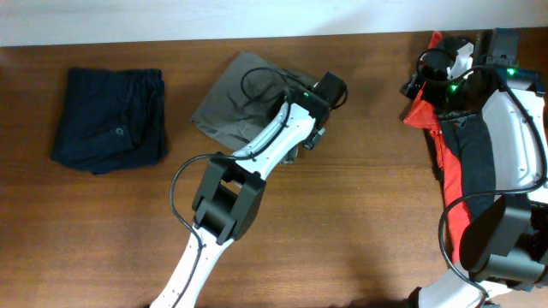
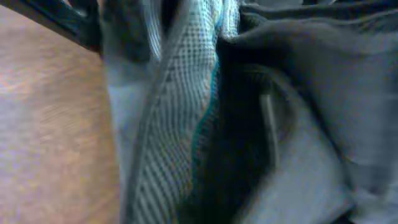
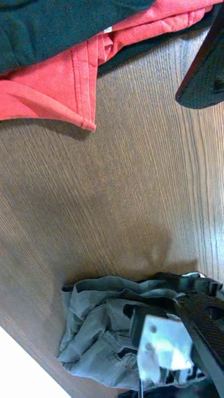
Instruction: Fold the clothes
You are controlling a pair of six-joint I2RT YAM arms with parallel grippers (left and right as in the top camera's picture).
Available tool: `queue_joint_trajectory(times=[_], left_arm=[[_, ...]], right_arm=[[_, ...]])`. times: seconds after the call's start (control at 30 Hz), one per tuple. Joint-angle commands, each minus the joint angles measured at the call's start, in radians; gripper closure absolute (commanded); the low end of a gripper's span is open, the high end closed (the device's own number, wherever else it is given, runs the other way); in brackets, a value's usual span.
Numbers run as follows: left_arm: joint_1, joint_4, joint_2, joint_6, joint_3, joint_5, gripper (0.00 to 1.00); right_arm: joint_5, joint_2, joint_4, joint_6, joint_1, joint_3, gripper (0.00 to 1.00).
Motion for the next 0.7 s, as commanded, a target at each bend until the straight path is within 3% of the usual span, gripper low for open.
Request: queue_joint_trajectory(times=[0.0,0.1,0.33,0.47,0.53,0.67], left_arm=[[-0.005,-0.012,0.068,0.021,0.000,-0.131,0.01],[-0.005,-0.011,0.071,0.021,0.000,-0.126,0.01],[0.007,-0.024,0.076,0.021,0.000,-0.127,0.11],[0.019,-0.023,0.100,0.021,0.000,-0.127,0.11],[0.021,-0.023,0.115,0.021,0.000,-0.127,0.24],[0.023,-0.011,0.121,0.022,0.001,-0.127,0.84]], right_arm=[[0.006,0.001,-0.005,-0.019,-0.004,0.006,0.01],[0.009,0.001,-0.005,-0.019,-0.004,0.006,0.01],[0.009,0.001,-0.006,-0.019,-0.004,0.006,0.01],[0.009,0.001,-0.007,-0.019,-0.004,0.006,0.01],[0.009,0.001,-0.006,-0.019,-0.004,0.006,0.01],[0.009,0.001,-0.006,-0.019,-0.004,0.006,0.01]])
